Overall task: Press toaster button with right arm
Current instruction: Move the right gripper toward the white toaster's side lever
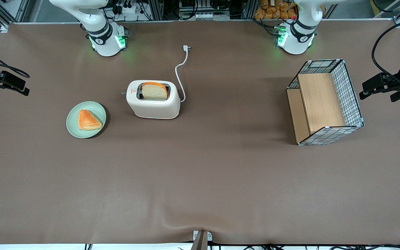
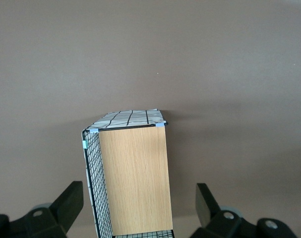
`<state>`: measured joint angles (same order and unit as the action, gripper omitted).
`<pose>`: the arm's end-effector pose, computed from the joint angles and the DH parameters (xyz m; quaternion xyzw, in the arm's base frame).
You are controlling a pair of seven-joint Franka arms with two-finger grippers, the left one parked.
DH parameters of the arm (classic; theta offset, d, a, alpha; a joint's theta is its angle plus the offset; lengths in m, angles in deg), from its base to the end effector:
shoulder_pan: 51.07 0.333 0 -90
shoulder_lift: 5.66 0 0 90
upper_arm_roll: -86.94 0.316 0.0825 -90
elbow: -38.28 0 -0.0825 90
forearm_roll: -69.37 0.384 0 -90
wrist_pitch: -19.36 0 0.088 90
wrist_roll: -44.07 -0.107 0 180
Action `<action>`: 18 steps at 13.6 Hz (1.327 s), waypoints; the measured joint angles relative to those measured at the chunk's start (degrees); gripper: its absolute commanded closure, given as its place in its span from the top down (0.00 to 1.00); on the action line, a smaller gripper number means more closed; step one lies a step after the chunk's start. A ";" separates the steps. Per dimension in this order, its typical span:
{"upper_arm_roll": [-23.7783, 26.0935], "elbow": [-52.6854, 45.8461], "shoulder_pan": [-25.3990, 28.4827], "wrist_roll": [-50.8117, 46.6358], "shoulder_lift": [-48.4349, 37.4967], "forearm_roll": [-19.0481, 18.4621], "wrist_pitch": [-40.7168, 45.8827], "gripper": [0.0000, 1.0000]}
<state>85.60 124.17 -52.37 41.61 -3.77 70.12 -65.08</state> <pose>0.5545 -0.0238 0.6315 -0.9986 0.0440 0.0291 0.0062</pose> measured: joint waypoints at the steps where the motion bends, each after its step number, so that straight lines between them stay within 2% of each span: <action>1: 0.01 0.00 0.00 0.00 0.22 0.00 0.00 1.00; 12: 0.01 0.34 0.00 0.29 1.72 0.65 1.56 1.00; 13: -0.05 0.47 -0.02 0.79 1.80 0.81 1.70 0.89; 17: 0.04 1.20 0.03 1.03 1.81 1.37 2.38 0.00; 18: 0.18 1.66 0.10 1.03 1.81 1.75 2.88 0.00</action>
<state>85.77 125.83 -52.27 42.64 -1.97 71.87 -62.20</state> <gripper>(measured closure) 0.410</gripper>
